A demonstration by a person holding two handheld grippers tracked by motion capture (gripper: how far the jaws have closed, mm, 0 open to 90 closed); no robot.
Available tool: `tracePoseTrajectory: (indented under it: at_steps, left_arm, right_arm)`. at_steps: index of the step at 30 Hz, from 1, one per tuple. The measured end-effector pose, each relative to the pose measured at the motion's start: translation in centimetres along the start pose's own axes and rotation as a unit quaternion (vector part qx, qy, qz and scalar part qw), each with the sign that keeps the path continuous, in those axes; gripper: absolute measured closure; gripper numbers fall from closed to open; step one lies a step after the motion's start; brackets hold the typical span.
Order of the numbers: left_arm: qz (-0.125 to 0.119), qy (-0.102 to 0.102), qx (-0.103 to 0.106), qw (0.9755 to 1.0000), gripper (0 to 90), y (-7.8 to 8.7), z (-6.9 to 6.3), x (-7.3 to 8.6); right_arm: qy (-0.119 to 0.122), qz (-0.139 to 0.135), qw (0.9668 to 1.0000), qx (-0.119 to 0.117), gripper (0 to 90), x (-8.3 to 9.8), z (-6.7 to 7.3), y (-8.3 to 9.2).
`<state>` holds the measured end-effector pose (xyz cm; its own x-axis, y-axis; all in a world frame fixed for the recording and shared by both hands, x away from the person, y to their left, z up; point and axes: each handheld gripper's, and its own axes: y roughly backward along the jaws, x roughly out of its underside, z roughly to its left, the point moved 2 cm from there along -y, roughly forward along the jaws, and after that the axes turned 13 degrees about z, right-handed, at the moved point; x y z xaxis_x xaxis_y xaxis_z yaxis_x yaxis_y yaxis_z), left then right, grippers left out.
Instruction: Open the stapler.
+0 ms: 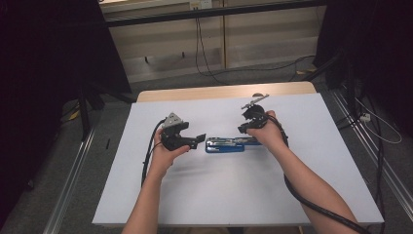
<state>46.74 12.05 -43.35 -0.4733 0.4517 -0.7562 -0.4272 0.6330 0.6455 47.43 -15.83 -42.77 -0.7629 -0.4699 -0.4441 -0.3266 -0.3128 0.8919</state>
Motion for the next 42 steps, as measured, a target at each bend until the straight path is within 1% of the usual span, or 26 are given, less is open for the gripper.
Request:
tracePoseTrajectory:
  at_steps: [1, 4, 6, 8, 12, 13, 15, 17, 20, 23, 26, 28, 30, 31, 35, 38, 42]
  left_arm:
    - [0.001, 0.0, -0.001, 1.0, 10.3, 0.0, 0.0, 0.0]
    - [0.001, 0.001, -0.002, 1.0, 10.3, 0.0, 0.0, 0.0]
    - [0.003, 0.001, -0.002, 1.0, 10.3, 0.0, 0.0, 0.0]
    - [0.004, -0.001, -0.002, 1.0, 10.3, 0.0, -0.1, 0.0]
    - [0.004, -0.004, -0.001, 1.0, 10.3, -0.1, -0.2, 0.0]
    - [0.006, -0.004, -0.001, 1.0, 10.3, 0.0, -0.2, 0.1]
    - [0.005, -0.002, -0.001, 1.0, 10.3, -0.1, -0.2, 0.1]
    - [0.005, -0.002, -0.002, 1.0, 10.3, 0.0, -0.1, 0.2]
    - [0.005, -0.001, -0.002, 1.0, 10.3, 0.0, -0.1, 0.2]
    - [0.007, -0.004, -0.002, 1.0, 10.3, -0.1, -0.2, 0.2]
    - [0.008, -0.001, -0.002, 1.0, 10.3, -0.1, -0.1, 0.3]
    - [0.008, 0.001, -0.003, 1.0, 10.3, -0.1, -0.1, 0.3]
    - [0.007, 0.002, -0.003, 1.0, 10.3, -0.1, 0.0, 0.4]
    - [0.008, 0.002, -0.004, 1.0, 10.3, 0.0, 0.0, 0.4]
    - [0.009, 0.001, -0.004, 1.0, 10.3, 0.0, 0.0, 0.4]
    - [0.01, 0.0, -0.004, 0.9999, 10.3, 0.0, 0.0, 0.4]
    - [0.007, 0.0, -0.005, 1.0, 10.3, 0.0, 0.0, 0.4]
  right_arm:
    - [0.008, -0.002, 1.0, -0.004, 78.8, 0.4, 0.2, 0.4]
    - [0.021, -0.004, 0.9997, -0.013, 78.7, 1.2, 0.7, 1.2]
    - [0.028, -0.01, 0.9993, -0.023, 78.7, 1.5, 0.9, 1.4]
    - [0.036, -0.007, 0.9989, -0.029, 78.7, 1.8, 1.2, 1.5]
    - [0.072, 0.001, 0.9961, -0.05, 78.7, 3.1, 2.5, 1.3]
    - [0.085, 0.005, 0.9948, -0.057, 78.7, 3.6, 3.0, 1.2]
    - [0.096, 0.011, 0.9933, -0.063, 78.7, 4.4, 3.6, 0.9]
    - [0.11, 0.018, 0.9918, -0.063, 78.7, 5.0, 4.1, 0.7]
    - [0.123, 0.026, 0.9902, -0.061, 78.7, 5.9, 4.6, 0.3]
    - [0.137, 0.031, 0.9887, -0.05, 78.7, 6.6, 4.8, 0.0]
    - [0.139, 0.035, 0.9882, -0.054, 78.7, 7.2, 4.9, -0.3]
    - [0.139, 0.036, 0.9883, -0.051, 78.6, 7.6, 4.8, -0.5]
    - [0.135, 0.032, 0.9889, -0.051, 78.2, 7.8, 4.7, -0.7]
    - [0.132, 0.029, 0.9894, -0.052, 78.1, 7.9, 4.6, -0.6]
    - [0.138, 0.029, 0.9889, -0.047, 75.2, 8.2, 4.5, -0.5]
    - [0.135, 0.026, 0.9895, -0.043, 72.4, 8.6, 4.4, -0.3]
    - [0.135, 0.022, 0.9896, -0.044, 72.4, 9.0, 4.4, -0.2]
